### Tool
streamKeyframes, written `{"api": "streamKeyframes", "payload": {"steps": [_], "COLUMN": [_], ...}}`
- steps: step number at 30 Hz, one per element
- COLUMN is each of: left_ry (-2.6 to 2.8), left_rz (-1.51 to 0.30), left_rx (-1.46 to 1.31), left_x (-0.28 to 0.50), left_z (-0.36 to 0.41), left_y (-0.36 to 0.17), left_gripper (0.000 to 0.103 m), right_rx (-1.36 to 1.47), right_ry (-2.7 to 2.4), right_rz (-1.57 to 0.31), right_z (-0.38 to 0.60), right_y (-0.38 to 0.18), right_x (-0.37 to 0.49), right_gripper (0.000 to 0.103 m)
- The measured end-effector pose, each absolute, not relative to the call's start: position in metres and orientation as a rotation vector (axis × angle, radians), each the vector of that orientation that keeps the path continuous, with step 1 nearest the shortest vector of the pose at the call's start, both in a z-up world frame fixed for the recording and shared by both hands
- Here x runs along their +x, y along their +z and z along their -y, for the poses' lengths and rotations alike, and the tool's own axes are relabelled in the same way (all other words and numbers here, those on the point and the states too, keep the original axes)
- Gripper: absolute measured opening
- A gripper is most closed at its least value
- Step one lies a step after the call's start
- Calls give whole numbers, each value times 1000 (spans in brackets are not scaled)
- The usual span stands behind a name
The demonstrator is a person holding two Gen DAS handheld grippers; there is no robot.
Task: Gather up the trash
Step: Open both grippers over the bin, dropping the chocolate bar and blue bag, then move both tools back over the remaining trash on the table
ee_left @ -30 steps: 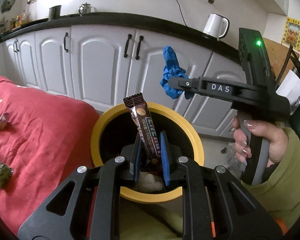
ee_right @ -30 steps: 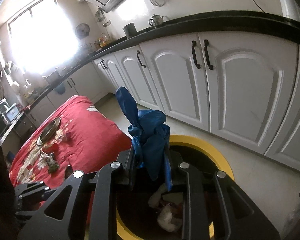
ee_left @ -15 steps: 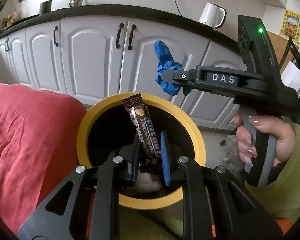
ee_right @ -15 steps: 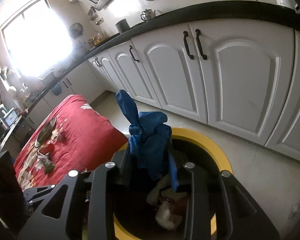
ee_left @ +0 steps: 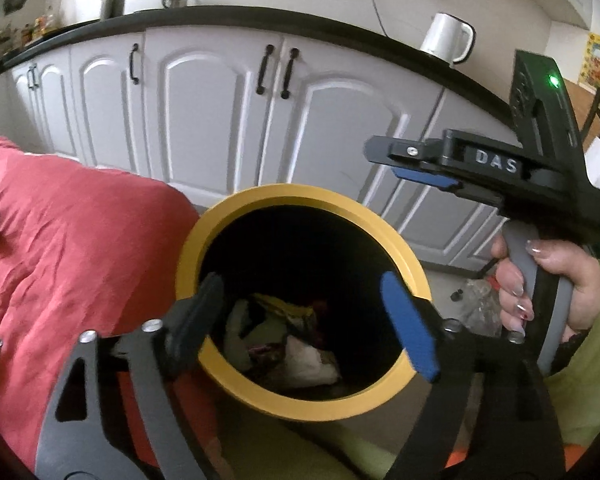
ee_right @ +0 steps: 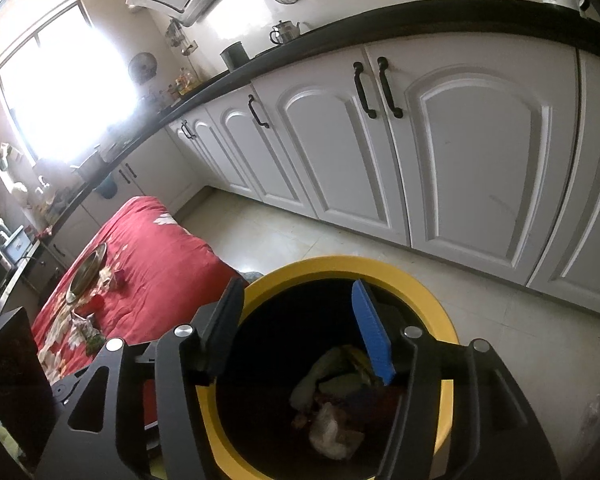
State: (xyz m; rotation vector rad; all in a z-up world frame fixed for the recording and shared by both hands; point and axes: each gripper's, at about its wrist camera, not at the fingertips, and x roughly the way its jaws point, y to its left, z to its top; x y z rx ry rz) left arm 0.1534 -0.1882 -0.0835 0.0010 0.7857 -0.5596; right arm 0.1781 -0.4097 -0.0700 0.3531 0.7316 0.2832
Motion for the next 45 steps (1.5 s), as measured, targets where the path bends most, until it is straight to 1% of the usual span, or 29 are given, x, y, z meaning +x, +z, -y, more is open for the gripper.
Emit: {"api": "streamKeyframes", "payload": {"steps": [2, 4, 10, 23, 27, 45], "left_ry": [-540, -518, -444, -306, -265, -82], "left_rz": [-787, -787, -762, -667, -632, -517], "left_rx": [-12, -27, -58, -108, -115, -171], "left_x": [155, 156, 158, 148, 142, 120], "left_z": [183, 176, 156, 106, 89, 16], "left_y": [-82, -80, -69, -41, -33, -9], "left_gripper": [89, 92, 92, 92, 92, 92], "right_rx": [353, 348, 332, 275, 251, 132], "right_ry": [283, 283, 288, 356, 384, 513], "right_rz": [-727, -721, -708, -663, -645, -618], "right_z": [409, 407, 401, 369, 355, 286], "right_y": [-69, -67, -61, -37, -28, -8], "right_x": [177, 177, 175, 163, 157, 141], "right_gripper": [61, 64, 72, 73, 76, 77]}}
